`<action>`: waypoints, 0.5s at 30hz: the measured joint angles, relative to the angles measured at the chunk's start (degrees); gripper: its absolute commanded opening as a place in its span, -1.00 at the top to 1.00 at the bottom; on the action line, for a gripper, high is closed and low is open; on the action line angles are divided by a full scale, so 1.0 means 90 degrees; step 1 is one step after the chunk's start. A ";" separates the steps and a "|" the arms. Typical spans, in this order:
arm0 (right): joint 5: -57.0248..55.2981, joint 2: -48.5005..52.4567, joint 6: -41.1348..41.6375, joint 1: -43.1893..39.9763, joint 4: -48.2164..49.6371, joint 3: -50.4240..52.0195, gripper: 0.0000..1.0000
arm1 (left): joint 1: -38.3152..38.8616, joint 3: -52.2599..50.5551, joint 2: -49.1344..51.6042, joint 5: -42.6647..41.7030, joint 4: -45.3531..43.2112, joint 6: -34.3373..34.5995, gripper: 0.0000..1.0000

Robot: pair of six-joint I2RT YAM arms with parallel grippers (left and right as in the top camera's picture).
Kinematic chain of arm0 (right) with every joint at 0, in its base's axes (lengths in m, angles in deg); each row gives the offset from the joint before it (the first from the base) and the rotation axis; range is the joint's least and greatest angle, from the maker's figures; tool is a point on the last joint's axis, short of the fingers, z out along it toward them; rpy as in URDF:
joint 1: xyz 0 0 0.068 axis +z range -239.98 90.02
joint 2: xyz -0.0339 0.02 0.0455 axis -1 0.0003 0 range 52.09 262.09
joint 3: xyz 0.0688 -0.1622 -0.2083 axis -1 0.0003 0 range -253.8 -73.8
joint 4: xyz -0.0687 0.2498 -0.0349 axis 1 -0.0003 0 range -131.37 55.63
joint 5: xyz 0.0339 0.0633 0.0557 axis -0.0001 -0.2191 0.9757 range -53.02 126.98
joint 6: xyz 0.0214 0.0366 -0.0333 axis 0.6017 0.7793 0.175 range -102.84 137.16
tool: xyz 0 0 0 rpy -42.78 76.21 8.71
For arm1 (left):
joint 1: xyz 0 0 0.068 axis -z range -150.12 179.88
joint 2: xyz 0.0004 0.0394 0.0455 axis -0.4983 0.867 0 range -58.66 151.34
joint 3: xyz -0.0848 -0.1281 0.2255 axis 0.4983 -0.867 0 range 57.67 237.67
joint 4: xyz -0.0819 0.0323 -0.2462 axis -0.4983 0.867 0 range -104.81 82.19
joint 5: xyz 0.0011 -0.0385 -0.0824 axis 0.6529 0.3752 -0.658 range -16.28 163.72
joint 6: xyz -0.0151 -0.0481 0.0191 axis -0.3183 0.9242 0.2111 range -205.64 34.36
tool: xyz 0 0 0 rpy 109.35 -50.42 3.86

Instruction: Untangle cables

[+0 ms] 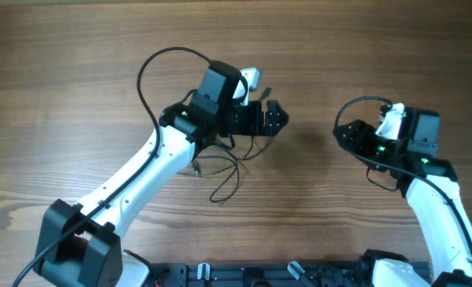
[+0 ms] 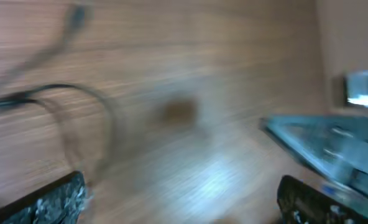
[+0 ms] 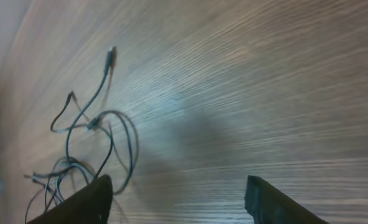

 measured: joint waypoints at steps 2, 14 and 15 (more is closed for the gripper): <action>0.0012 0.0000 -0.0002 0.0265 0.0029 0.0000 -0.45 | -0.0197 0.0002 -0.0129 0.1175 0.0549 -0.0017 -1.00; 0.0010 0.0005 0.0070 0.0942 0.0500 0.0000 -0.47 | -0.1644 0.0049 -0.0024 0.2630 0.2028 0.4218 -0.04; 0.0010 0.0005 0.0070 0.0942 0.0498 0.0000 -0.48 | -0.1644 0.0046 0.0051 0.2596 0.2011 0.4422 -0.04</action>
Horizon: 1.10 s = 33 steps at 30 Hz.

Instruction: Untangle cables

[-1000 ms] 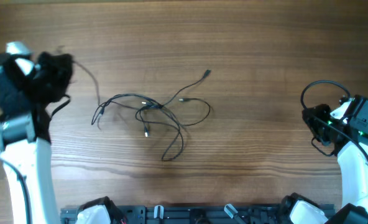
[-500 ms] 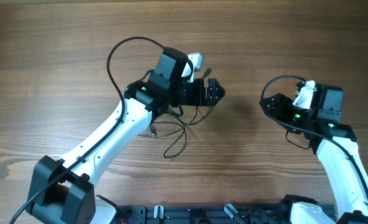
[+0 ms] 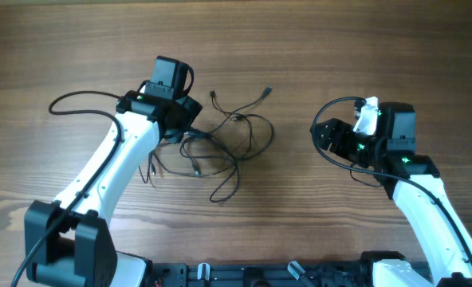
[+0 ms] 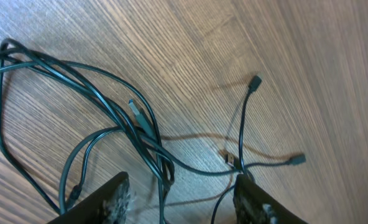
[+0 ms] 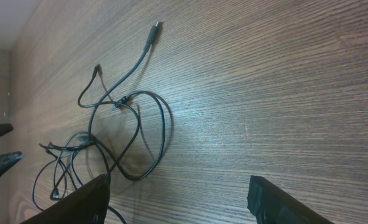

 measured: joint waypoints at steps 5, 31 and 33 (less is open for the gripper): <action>0.0000 0.0000 -0.0002 0.0000 0.0000 0.0000 -0.50 | 0.0000 0.0000 0.0457 -0.0114 0.0000 0.0352 0.26; 0.0000 0.0000 0.0000 0.0000 -0.0051 0.0000 -0.50 | 0.0083 -0.0306 0.0894 -0.0204 -0.1319 0.0493 0.92; 0.0000 0.0000 0.0000 0.0000 -0.0075 0.0000 -0.55 | 0.0090 -0.0306 0.0899 -0.0226 -0.1598 0.0491 0.92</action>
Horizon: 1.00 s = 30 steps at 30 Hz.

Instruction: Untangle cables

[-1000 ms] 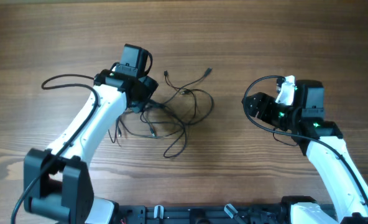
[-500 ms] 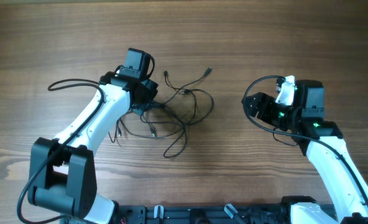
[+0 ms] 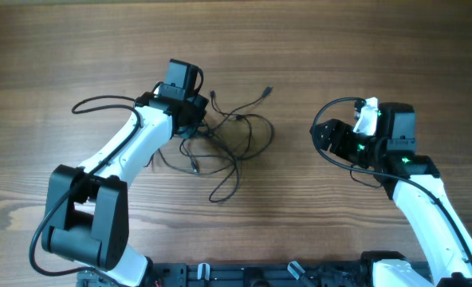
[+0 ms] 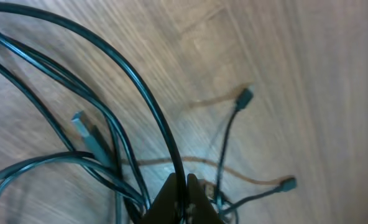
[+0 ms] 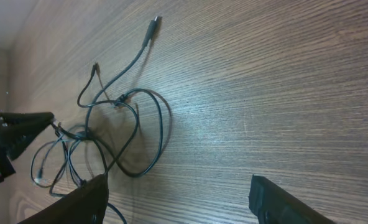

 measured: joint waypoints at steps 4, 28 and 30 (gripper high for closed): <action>0.0221 0.0007 0.0022 0.0134 0.0131 0.0000 -0.64 | 0.0000 -0.0078 -0.0087 -0.0469 -0.0894 -0.0833 0.92; -0.0073 0.2837 0.2399 0.2234 0.3045 -0.0015 0.00 | -0.0619 -0.0146 -0.3351 -0.5559 -0.4153 -0.4269 0.92; -0.0393 0.2839 0.2528 0.1637 0.2810 -0.0012 0.00 | -0.1389 -0.0146 -0.3808 -0.5654 -0.4325 -0.3864 0.92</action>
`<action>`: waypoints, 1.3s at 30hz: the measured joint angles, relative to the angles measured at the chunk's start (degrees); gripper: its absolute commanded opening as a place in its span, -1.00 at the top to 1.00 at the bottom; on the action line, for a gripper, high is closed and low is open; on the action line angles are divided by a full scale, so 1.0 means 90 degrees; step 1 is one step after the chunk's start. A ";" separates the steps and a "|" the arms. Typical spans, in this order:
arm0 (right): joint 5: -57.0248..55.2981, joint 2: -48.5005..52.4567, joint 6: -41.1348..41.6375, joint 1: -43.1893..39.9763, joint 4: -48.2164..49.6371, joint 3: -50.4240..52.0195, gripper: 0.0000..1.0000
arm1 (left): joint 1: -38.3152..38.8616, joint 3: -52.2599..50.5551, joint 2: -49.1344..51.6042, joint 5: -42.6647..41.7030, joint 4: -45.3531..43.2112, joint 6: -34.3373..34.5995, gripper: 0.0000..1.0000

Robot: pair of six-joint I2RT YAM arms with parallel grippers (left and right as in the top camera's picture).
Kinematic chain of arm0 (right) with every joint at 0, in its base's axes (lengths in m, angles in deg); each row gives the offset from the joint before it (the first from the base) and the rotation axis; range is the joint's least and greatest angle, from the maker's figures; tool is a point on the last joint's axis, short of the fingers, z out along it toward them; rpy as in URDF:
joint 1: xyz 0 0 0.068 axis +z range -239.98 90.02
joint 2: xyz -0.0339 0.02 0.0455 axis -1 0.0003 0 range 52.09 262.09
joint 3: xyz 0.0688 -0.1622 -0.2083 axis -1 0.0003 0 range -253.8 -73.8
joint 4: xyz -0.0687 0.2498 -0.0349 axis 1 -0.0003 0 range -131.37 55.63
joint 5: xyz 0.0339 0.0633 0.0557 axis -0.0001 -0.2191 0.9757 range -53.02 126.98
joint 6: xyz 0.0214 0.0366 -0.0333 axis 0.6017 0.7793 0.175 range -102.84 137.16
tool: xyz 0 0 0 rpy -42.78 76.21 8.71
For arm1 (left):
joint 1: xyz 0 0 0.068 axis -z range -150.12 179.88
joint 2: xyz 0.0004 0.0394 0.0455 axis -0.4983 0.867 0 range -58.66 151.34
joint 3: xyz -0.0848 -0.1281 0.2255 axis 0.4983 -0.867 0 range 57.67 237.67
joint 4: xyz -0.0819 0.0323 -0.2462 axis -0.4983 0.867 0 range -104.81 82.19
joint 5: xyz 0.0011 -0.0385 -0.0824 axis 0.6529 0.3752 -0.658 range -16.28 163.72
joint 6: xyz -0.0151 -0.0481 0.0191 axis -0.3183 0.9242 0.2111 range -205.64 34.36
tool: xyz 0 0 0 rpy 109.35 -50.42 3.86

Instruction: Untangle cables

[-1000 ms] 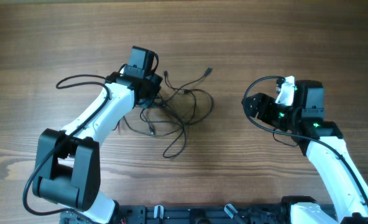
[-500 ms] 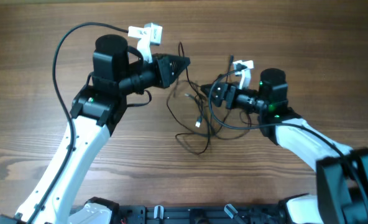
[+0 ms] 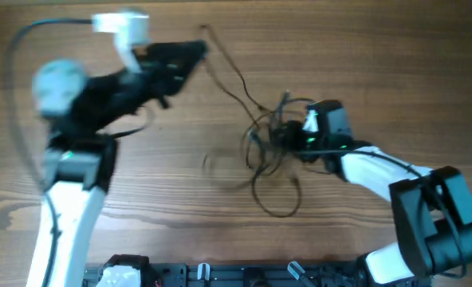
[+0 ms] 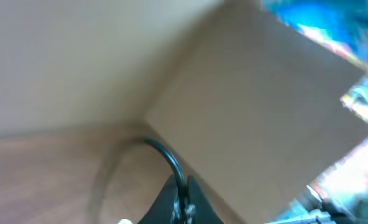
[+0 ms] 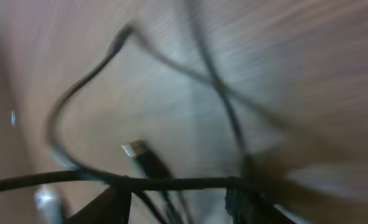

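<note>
The tangle of thin black cables [image 3: 273, 151] lies on the wooden table right of centre. One strand [image 3: 234, 78] runs taut from it up and left to my left gripper [image 3: 194, 50], which is raised and blurred. In the left wrist view that gripper [image 4: 181, 200] is shut on the black cable [image 4: 165, 154]. My right gripper [image 3: 287, 135] is down at the tangle's right side. In its wrist view its fingers [image 5: 111, 205] stand apart, with a cable [image 5: 171, 183] crossing between them and a USB plug [image 5: 144, 157] just beyond.
The wooden table [image 3: 379, 64] stretches all round the tangle. A loop of the tangle [image 3: 277, 206] trails toward the front edge. The left arm's own black lead [image 3: 17, 119] arcs at the far left. A dark rail [image 3: 244, 275] runs along the table's front.
My left gripper, shut on a cable in the tangle, is now raised to the far left with a strand pulled taut. The right gripper has come from the right side to the tangle, which has shifted right.
My left gripper first hung open over the tangle, then stood open at its left side, then was shut on a cable in it. The right gripper stayed open at the right. Now the left holds the cable high and the right is at the tangle.
</note>
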 measured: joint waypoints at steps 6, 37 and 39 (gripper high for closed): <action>-0.0073 -0.0095 -0.0185 -0.2169 -0.0916 -0.0121 -0.02 | -0.2011 0.0005 -0.0828 -0.0112 -0.0080 0.0653 0.92; 0.1719 -0.0544 -0.3325 -0.2300 -0.1392 0.0007 -0.99 | -0.1838 0.0063 0.2314 0.2220 0.3303 0.1581 -1.00; 0.1688 -0.0544 -0.3184 -0.2300 -0.1377 0.0007 -0.99 | -0.0709 0.0075 0.2314 0.1965 0.2824 0.1785 -1.00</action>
